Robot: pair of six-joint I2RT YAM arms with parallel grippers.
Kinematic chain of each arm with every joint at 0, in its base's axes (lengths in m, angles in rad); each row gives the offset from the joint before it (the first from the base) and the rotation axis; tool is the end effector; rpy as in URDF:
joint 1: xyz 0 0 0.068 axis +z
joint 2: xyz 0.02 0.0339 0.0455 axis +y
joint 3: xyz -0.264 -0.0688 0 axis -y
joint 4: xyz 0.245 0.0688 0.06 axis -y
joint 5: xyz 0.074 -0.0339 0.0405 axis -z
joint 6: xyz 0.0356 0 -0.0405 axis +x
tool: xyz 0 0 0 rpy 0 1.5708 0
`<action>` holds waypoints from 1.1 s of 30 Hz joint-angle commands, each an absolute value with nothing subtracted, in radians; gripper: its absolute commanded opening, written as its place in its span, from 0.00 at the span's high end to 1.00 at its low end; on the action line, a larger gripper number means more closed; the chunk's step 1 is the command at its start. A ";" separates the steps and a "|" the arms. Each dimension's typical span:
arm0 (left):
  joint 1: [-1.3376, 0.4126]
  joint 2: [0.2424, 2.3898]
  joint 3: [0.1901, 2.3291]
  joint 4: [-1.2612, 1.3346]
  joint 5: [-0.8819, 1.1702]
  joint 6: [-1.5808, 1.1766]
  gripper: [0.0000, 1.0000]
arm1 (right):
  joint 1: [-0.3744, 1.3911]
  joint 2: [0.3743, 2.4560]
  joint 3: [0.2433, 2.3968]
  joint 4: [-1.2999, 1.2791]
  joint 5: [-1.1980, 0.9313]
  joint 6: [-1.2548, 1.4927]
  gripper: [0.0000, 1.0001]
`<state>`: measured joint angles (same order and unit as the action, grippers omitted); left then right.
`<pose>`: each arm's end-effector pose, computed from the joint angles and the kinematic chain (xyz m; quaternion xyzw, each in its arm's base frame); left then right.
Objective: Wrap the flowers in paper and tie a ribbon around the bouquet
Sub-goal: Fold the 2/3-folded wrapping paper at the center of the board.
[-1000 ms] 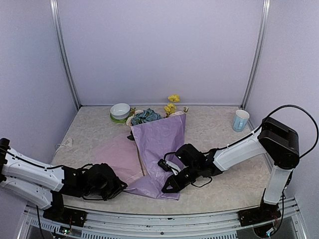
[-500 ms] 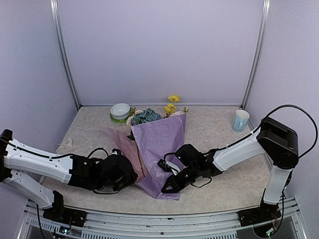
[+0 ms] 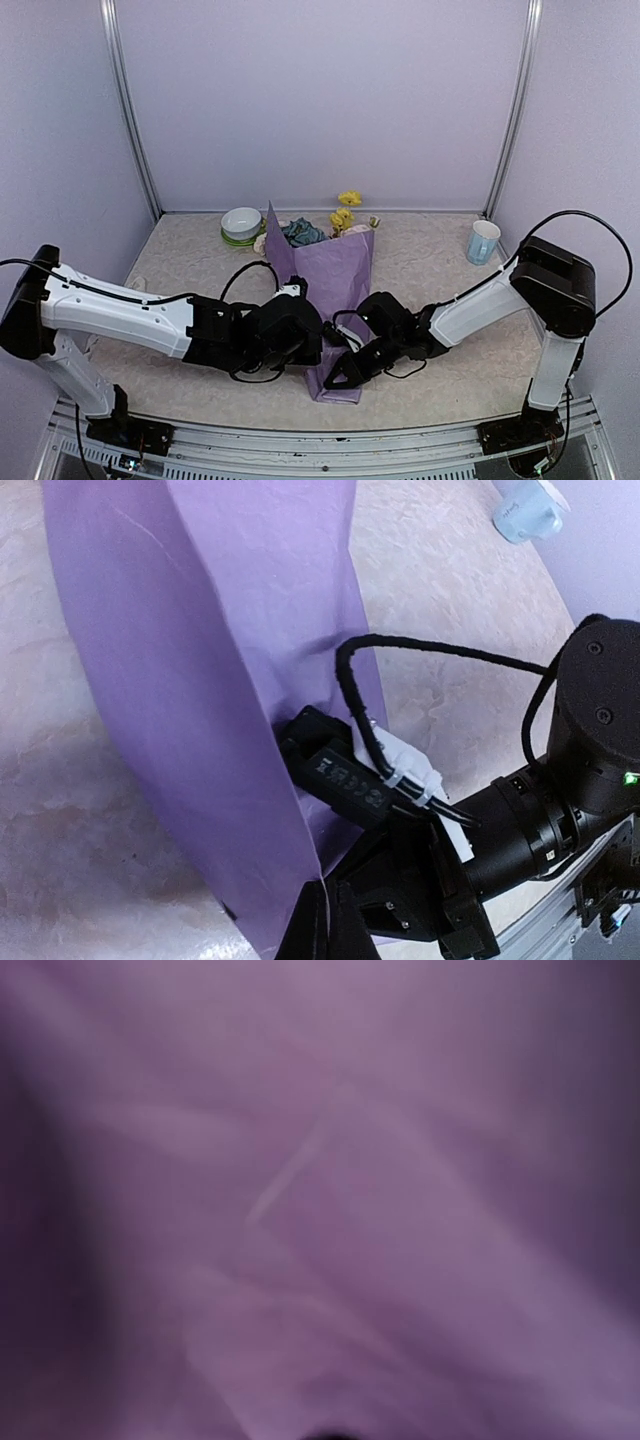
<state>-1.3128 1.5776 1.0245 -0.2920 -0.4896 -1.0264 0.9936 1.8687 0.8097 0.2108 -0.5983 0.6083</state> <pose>0.1008 -0.3165 0.2210 0.0443 0.9100 -0.2285 0.3431 0.1677 0.2943 0.1041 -0.2734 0.8574 0.4344 0.0372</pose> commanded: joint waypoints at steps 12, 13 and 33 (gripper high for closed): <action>-1.164 1.744 1.088 -0.190 -0.171 -0.787 1.00 | 0.964 1.722 0.687 0.441 -0.643 0.785 0.92; -1.161 1.753 1.096 -0.192 -0.166 -0.780 1.00 | 0.962 1.702 0.683 0.437 -0.634 0.788 0.92; -1.161 1.851 1.171 -0.176 -0.042 -0.660 1.00 | 0.715 1.769 0.817 0.179 -0.579 0.576 0.84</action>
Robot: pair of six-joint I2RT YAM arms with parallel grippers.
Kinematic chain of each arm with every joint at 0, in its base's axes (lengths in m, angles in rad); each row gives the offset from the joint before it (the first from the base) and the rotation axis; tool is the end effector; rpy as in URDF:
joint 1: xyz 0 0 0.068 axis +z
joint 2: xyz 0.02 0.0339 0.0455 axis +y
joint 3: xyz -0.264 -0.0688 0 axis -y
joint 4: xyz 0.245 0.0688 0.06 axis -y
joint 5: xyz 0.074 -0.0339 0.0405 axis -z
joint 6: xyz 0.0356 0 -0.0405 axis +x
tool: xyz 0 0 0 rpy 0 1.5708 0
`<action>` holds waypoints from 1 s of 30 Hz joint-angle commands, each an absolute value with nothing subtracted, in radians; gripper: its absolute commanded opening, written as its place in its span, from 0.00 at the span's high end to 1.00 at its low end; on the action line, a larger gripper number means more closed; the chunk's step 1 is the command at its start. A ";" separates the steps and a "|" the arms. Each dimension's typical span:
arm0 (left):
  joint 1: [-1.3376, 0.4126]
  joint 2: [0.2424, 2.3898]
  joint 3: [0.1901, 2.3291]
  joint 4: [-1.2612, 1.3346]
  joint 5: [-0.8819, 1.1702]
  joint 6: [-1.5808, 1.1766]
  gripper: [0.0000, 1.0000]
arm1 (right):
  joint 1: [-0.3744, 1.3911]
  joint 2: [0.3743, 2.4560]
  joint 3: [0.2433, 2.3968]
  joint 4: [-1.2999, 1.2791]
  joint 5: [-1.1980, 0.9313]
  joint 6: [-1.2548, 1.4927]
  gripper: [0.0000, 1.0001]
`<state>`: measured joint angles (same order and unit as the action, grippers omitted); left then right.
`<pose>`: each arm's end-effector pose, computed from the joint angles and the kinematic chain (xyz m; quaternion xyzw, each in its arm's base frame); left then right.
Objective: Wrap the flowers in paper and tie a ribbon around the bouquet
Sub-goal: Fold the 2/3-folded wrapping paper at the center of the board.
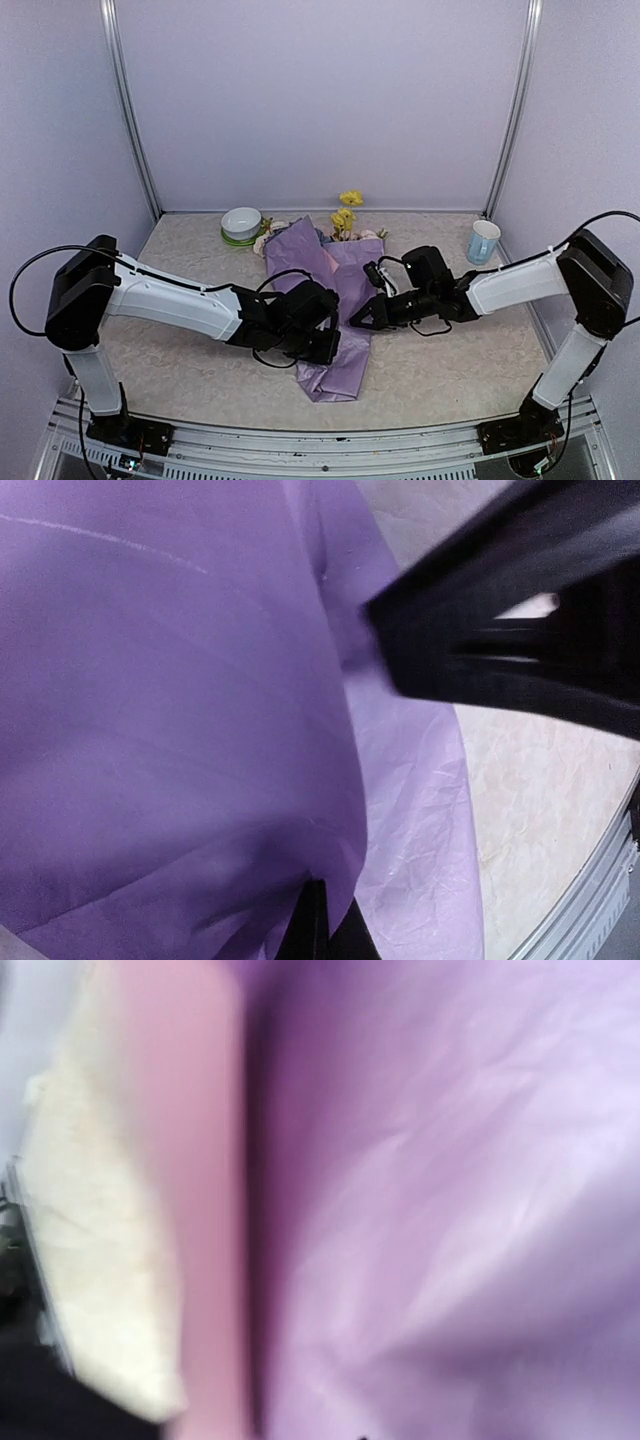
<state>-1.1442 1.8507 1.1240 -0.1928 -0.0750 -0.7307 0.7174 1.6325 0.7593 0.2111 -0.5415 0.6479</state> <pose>0.1606 -0.3469 0.1622 0.1826 0.9291 -0.2367 0.2178 0.2306 0.2256 0.1635 -0.1474 0.8612 0.4532 0.1765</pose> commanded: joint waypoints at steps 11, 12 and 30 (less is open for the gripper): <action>-1.243 1.955 1.322 -0.300 0.021 -0.446 1.00 | 0.691 1.955 0.839 0.361 -0.649 0.662 0.86; -1.247 1.969 1.338 -0.318 0.025 -0.426 1.00 | 0.689 1.963 0.836 0.382 -0.663 0.679 0.86; -1.230 2.098 1.466 -0.465 0.116 -0.327 1.00 | 0.582 1.517 0.738 0.269 -0.547 0.677 0.81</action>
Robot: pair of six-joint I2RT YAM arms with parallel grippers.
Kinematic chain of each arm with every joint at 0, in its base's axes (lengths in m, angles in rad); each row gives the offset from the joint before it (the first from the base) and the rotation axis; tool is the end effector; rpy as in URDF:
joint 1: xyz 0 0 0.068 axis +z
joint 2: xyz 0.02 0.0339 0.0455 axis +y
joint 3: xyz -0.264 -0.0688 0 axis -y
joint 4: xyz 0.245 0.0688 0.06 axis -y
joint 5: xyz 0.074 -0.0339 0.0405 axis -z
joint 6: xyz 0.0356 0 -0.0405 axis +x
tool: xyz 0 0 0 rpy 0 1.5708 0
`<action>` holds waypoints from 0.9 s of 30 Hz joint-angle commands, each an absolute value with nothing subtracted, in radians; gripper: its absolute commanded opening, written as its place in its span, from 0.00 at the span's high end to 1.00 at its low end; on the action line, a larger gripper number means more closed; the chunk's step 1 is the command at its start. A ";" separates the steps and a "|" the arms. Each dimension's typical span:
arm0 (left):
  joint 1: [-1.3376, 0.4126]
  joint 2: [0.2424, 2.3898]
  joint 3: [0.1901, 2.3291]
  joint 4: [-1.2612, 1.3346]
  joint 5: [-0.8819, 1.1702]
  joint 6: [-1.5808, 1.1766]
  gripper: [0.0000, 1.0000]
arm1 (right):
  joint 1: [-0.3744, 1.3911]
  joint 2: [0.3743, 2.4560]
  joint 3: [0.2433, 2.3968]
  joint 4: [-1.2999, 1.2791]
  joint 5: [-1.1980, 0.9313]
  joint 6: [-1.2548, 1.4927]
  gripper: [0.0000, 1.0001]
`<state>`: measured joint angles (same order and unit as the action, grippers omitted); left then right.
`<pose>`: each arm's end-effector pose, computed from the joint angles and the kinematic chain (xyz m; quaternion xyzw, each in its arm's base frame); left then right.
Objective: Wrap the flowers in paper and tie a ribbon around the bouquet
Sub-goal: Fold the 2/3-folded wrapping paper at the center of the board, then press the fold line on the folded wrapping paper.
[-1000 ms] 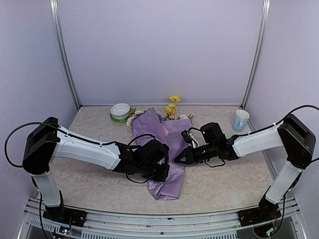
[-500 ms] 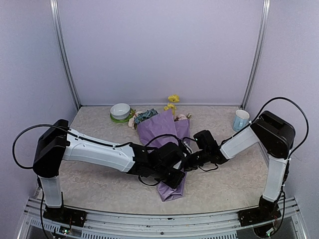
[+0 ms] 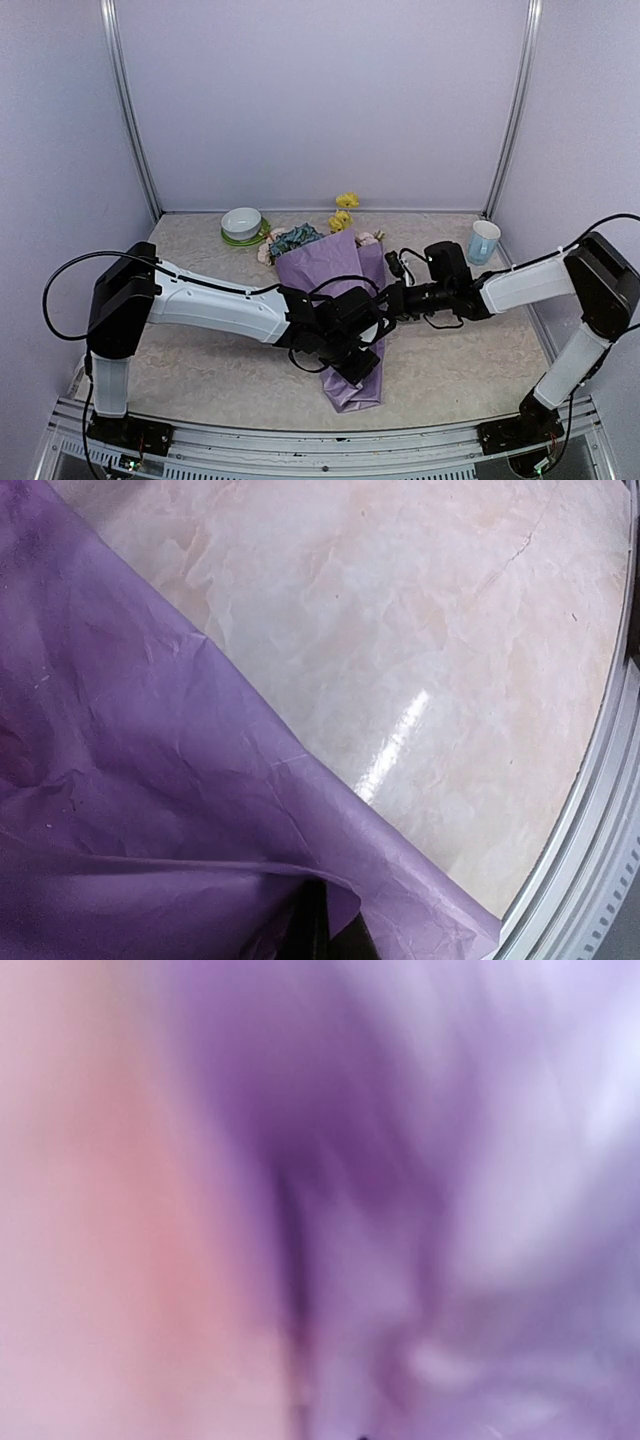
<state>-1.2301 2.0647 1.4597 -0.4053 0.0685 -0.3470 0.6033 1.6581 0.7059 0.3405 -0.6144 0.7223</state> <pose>0.1444 -0.4146 0.1632 0.4190 0.8643 -0.2193 0.1715 0.2505 0.1975 0.1525 -0.0890 0.8525 0.4821 0.1816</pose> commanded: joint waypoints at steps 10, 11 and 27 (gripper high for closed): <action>-1.229 2.108 1.479 -0.474 0.120 -0.323 1.00 | 0.563 1.526 0.993 0.062 -0.524 0.473 0.02; -1.229 2.107 1.478 -0.474 0.120 -0.324 1.00 | 0.563 1.550 1.007 0.058 -0.522 0.477 0.00; -1.229 2.106 1.476 -0.473 0.125 -0.320 1.00 | 0.577 1.781 1.090 0.130 -0.726 0.493 0.98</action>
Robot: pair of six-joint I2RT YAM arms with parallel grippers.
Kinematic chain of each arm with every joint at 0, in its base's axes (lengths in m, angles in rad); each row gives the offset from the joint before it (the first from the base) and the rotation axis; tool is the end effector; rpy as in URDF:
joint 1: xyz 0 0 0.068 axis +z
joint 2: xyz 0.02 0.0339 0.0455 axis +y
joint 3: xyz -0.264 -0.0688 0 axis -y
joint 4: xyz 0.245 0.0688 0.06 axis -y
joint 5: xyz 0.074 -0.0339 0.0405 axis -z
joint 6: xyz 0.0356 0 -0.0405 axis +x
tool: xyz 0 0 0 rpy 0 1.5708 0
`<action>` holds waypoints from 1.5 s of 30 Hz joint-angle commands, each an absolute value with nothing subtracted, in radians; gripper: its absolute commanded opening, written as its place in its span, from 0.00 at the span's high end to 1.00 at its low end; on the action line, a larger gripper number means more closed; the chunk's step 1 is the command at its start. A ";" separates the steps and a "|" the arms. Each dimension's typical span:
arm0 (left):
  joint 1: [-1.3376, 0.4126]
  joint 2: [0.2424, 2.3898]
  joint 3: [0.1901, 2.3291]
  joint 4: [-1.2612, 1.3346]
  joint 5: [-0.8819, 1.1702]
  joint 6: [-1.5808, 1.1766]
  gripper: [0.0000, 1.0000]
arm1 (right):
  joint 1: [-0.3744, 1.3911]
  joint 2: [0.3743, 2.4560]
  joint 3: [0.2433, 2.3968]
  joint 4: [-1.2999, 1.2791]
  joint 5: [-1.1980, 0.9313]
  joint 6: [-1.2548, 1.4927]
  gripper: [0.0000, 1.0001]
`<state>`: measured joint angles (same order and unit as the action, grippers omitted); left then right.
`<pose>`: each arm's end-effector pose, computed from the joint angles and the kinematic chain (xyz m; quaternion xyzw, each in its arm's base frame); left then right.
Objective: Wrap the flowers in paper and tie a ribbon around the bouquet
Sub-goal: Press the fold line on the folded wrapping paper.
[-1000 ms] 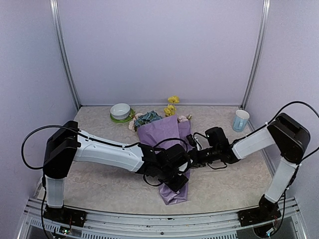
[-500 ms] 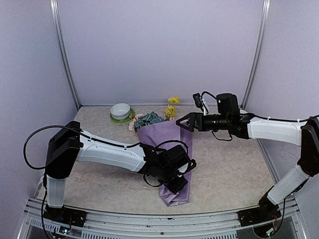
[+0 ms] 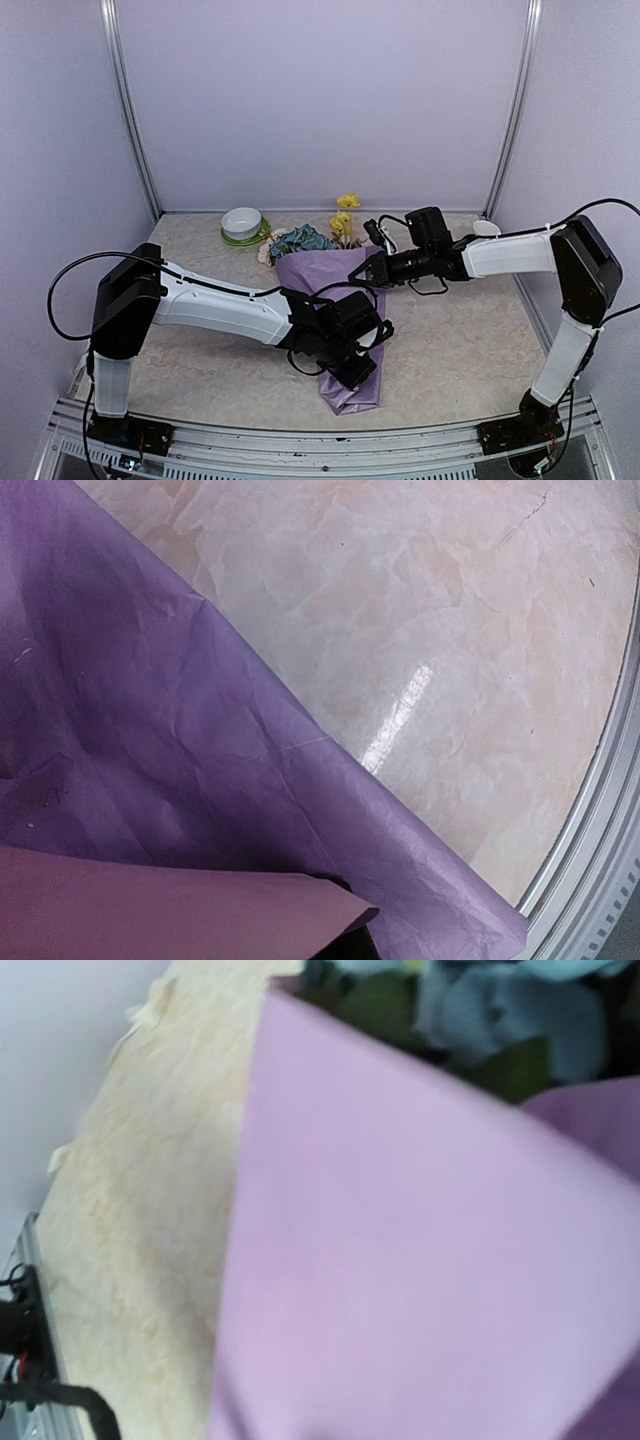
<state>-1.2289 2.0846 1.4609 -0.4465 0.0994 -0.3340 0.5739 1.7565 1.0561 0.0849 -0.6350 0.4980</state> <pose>0.1429 -0.4121 0.1530 0.4298 0.8671 -0.2084 0.1417 0.3064 0.2233 0.2017 -0.1754 0.8376 0.4614 0.2339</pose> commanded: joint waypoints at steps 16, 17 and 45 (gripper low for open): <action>-1.276 1.898 1.481 -0.393 0.155 -0.195 0.44 | 0.462 1.889 1.026 0.231 -0.715 0.523 1.00; -1.282 1.866 1.470 -0.369 0.176 -0.179 0.38 | 0.458 1.895 1.023 0.237 -0.712 0.526 1.00; -1.282 2.165 1.613 -0.634 0.086 -0.088 0.82 | 0.455 1.926 0.980 0.297 -0.707 0.561 1.00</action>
